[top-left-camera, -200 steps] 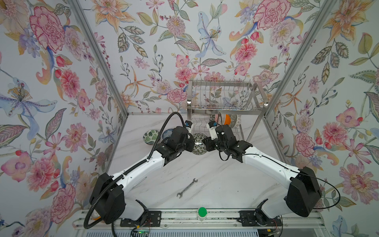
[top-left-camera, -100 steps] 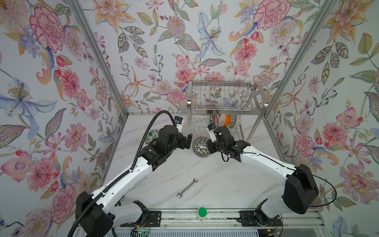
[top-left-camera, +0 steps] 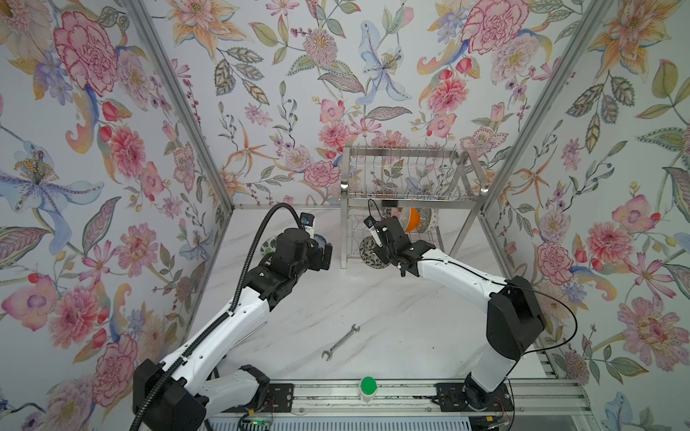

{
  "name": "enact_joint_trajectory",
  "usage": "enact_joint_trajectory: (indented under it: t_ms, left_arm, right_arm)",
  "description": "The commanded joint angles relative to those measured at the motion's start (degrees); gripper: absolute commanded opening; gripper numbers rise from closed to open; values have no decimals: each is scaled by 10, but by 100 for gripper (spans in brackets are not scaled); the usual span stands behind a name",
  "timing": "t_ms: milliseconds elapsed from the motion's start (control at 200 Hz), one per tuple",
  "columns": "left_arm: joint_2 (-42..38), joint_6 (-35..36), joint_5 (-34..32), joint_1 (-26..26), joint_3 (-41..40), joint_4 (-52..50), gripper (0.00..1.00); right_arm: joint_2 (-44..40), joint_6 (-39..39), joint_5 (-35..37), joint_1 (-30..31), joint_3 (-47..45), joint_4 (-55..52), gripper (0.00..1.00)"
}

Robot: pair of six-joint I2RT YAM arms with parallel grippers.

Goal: Load bowls into a dish rack
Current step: Place the bowl in the dish rack.

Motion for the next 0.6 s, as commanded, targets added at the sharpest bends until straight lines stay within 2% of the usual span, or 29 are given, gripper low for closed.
enact_joint_trajectory:
  t_ms: [0, 230, 590]
  left_arm:
    - [-3, 10, -5, 8, -8, -9, 99]
    - [1, 11, -1, 11, -5, -9, 99]
    - [-6, 13, -2, 16, -5, -16, 99]
  right_arm:
    - [20, -92, 71, -1, 17, 58, 0]
    - [66, -164, 110, -5, 52, 105, 0]
    - [152, -216, 163, -7, 141, 151, 0]
